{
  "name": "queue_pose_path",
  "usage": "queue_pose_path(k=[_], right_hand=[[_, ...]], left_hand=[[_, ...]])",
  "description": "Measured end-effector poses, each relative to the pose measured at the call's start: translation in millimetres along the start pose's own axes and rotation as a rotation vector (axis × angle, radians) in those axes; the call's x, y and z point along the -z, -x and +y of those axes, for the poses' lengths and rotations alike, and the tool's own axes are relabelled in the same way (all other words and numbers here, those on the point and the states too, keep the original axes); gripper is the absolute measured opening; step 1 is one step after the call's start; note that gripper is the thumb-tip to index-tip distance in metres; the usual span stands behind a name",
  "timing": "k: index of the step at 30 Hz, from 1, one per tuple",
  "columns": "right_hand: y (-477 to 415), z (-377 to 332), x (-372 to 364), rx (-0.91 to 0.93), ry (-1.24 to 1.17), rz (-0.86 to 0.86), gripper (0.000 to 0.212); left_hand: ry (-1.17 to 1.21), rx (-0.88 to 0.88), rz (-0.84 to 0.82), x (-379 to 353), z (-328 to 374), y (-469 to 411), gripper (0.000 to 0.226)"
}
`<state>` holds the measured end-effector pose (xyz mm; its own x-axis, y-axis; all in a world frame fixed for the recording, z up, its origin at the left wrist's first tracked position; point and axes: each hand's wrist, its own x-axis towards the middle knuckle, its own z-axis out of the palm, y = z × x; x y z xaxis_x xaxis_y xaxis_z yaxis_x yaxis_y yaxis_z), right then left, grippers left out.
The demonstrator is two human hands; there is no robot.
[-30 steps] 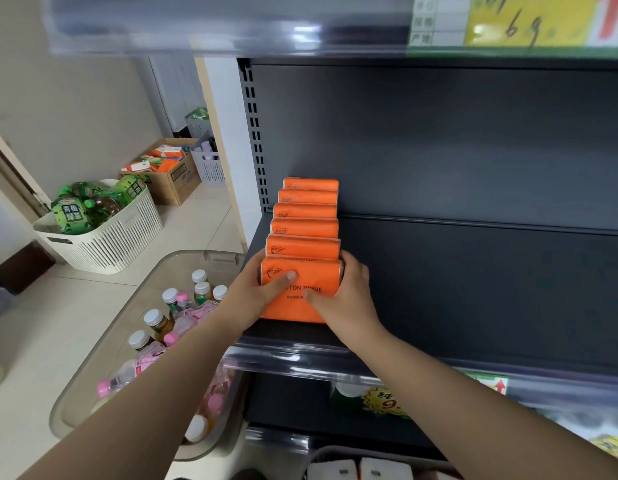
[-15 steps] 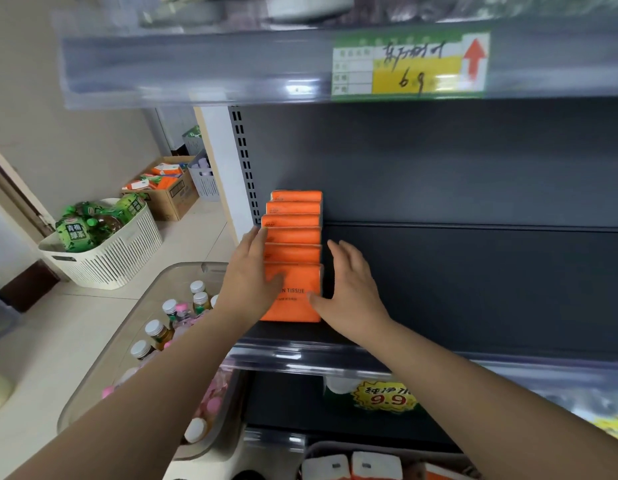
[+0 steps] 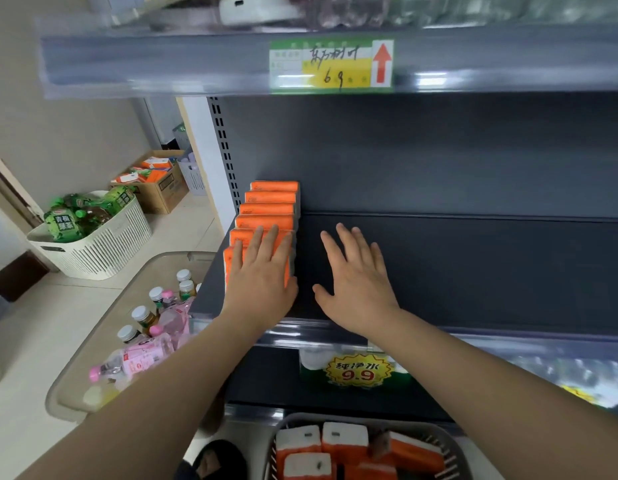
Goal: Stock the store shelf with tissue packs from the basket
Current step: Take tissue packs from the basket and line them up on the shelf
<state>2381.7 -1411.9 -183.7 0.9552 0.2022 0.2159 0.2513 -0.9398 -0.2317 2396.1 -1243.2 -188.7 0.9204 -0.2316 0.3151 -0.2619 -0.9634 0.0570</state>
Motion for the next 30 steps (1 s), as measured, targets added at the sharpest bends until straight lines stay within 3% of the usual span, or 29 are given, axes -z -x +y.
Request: queue_pose_path(k=[14,30], right_hand=[[75,45,-11,0.032,0.102,-0.014,0.089],[185,83,-64,0.011,0.033,-0.206,0.092]], left_hand=[[-0.073,-0.012,-0.033,-33,66,74,0.08],[-0.038,0.042,-0.379,-86,101,174,0.085]])
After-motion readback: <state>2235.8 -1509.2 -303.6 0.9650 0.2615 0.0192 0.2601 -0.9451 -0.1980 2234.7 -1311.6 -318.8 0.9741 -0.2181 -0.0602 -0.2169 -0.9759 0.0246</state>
